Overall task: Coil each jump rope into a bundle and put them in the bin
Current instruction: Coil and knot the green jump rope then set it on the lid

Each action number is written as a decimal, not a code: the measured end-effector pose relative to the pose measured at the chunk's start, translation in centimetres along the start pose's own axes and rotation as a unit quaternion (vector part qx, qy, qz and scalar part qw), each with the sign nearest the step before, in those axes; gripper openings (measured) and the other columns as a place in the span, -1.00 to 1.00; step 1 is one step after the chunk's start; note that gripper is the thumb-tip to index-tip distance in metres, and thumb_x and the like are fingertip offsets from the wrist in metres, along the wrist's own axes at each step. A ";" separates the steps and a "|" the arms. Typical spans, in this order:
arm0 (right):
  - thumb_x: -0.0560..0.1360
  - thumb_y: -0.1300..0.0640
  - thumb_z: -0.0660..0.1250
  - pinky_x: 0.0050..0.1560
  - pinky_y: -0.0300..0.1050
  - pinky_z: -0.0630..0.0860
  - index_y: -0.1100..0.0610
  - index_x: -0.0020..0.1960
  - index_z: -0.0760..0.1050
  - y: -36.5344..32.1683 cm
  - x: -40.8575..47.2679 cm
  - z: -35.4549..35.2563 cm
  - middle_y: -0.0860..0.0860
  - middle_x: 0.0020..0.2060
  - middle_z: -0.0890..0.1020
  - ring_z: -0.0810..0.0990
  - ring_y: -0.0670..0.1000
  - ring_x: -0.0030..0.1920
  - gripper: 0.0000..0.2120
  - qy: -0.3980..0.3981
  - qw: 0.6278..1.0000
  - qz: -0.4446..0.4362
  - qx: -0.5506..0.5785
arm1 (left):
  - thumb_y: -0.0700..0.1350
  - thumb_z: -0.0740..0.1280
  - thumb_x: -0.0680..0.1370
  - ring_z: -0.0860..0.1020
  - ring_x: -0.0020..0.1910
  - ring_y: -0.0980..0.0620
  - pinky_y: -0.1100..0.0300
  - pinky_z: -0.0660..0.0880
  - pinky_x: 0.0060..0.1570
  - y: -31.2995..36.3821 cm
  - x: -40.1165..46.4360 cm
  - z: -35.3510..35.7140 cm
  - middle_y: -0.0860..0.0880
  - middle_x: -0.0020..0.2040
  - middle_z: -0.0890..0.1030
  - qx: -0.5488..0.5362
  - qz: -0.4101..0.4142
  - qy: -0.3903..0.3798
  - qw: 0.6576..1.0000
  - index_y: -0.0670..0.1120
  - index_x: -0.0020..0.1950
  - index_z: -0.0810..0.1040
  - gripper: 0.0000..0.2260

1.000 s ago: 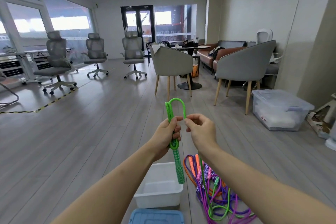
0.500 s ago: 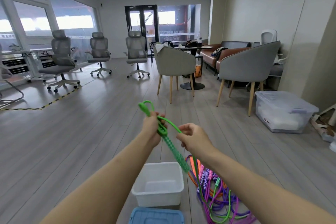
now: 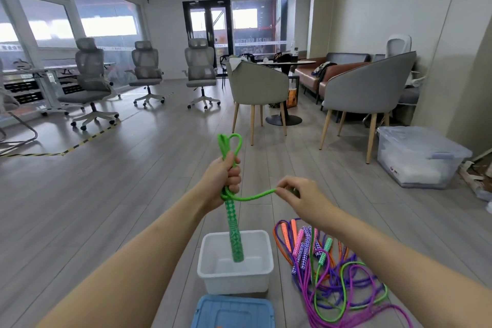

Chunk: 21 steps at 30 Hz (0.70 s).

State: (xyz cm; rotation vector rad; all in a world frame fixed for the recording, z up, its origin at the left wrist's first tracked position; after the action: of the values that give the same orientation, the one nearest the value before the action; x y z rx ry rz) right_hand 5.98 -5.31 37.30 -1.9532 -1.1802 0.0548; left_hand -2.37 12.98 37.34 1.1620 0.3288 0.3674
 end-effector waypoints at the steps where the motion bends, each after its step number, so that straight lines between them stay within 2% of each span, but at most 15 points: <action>1: 0.64 0.01 0.35 -0.18 -0.07 0.45 0.00 -0.01 0.61 -0.5 0.1 -0.2 -0.11 -0.22 0.59 0.48 -0.15 -0.23 -0.89 0.013 1.000 -0.018 -0.004 | 0.06 0.10 0.74 0.21 -0.51 0.15 0.31 0.24 -0.56 -0.3 -0.3 0.6 0.08 -0.39 0.27 0.067 0.010 -0.011 0.998 -0.06 -0.01 0.37 -0.75; 4: 0.64 0.02 0.34 -0.04 -0.02 0.54 0.02 0.05 0.60 -2.3 0.3 -0.6 -0.13 -0.11 0.60 0.56 -0.10 -0.08 -0.90 0.047 0.996 -0.075 -0.019 | 0.03 0.10 0.74 0.43 -0.39 0.06 0.18 0.47 -0.41 -1.1 -1.4 2.4 0.01 -0.30 0.42 0.195 0.041 -0.059 0.978 -0.10 0.04 0.40 -0.76; 6: 0.64 0.03 0.34 -0.03 0.04 0.55 0.02 0.05 0.60 -3.2 0.3 -0.6 -0.11 -0.10 0.58 0.56 -0.07 -0.06 -0.91 0.057 0.993 -0.099 -0.030 | 0.02 0.10 0.74 0.59 -0.24 -0.03 0.02 0.62 -0.23 -1.4 -2.0 3.3 -0.07 -0.20 0.53 0.240 0.053 -0.080 0.966 -0.14 0.06 0.42 -0.74; 8: 0.64 0.03 0.34 -0.07 0.07 0.54 -0.01 0.03 0.59 -3.6 0.3 -0.7 -0.12 -0.11 0.56 0.55 -0.07 -0.08 -0.92 0.078 0.991 -0.106 -0.039 | 0.02 0.10 0.74 0.67 -0.14 -0.12 -0.05 0.65 -0.12 -1.7 -2.4 4.0 -0.14 -0.10 0.61 0.238 0.049 -0.091 0.966 -0.16 0.09 0.42 -0.73; 11: 0.63 0.02 0.33 -0.14 0.05 0.53 -0.05 0.01 0.59 -3.6 0.3 -1.3 -0.15 -0.12 0.51 0.55 -0.09 -0.12 -0.93 0.112 0.988 -0.096 -0.044 | 0.04 0.10 0.74 0.69 -0.15 -0.19 -0.04 0.65 -0.11 -2.2 -2.6 5.0 -0.17 -0.04 0.66 0.214 0.048 -0.110 0.969 -0.23 0.20 0.41 -0.67; 13: 0.64 0.03 0.33 -0.14 -0.01 0.54 -0.03 0.02 0.60 -3.7 0.2 -1.3 -0.15 -0.11 0.50 0.55 -0.11 -0.13 -0.92 0.120 0.987 -0.096 -0.046 | 0.03 0.09 0.74 0.68 -0.22 -0.17 -0.01 0.66 -0.14 -2.4 -2.8 5.6 -0.17 -0.09 0.65 0.197 0.052 -0.121 0.971 -0.25 0.26 0.40 -0.65; 16: 0.63 0.02 0.35 -0.12 -0.06 0.56 0.04 0.05 0.62 -3.5 0.3 -1.4 -0.13 -0.09 0.53 0.56 -0.11 -0.11 -0.88 0.125 0.984 -0.104 -0.066 | 0.02 0.09 0.74 0.55 -0.38 -0.03 0.11 0.56 -0.31 -2.9 -3.0 6.1 -0.10 -0.24 0.56 0.193 0.048 -0.129 0.971 -0.19 0.17 0.40 -0.72; 19: 0.59 -0.13 0.34 -0.18 0.04 0.56 0.05 -0.01 0.56 -2.6 0.6 -1.8 -0.09 -0.13 0.54 0.56 -0.03 -0.16 -0.76 0.104 0.981 -0.103 -0.130 | 0.04 0.11 0.74 0.30 -0.44 0.09 0.22 0.36 -0.39 -3.5 -3.0 6.3 0.02 -0.33 0.36 0.220 -0.003 -0.151 0.964 -0.11 0.08 0.36 -0.78; 21: 0.57 -0.21 0.34 -0.21 0.06 0.52 0.04 -0.05 0.53 -1.4 0.7 -2.1 -0.09 -0.17 0.55 0.56 0.01 -0.19 -0.69 0.079 0.973 -0.084 -0.201 | 0.05 0.18 0.72 0.23 -0.43 0.10 0.24 0.29 -0.42 -4.0 -3.2 6.2 0.03 -0.35 0.28 0.272 -0.058 -0.184 0.943 -0.12 0.11 0.41 -0.77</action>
State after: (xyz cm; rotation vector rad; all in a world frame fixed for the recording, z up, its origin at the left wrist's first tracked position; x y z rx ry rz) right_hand 6.21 -5.81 39.87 -2.1452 -1.3197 -0.4532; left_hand -2.09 5.08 36.03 1.7123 0.1703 -0.0608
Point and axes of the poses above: each hand's wrist, its own x-axis towards the middle knuckle, its own z-axis out of the palm, y = z × x, the point moved 8 cm from there along x, towards the middle knuckle
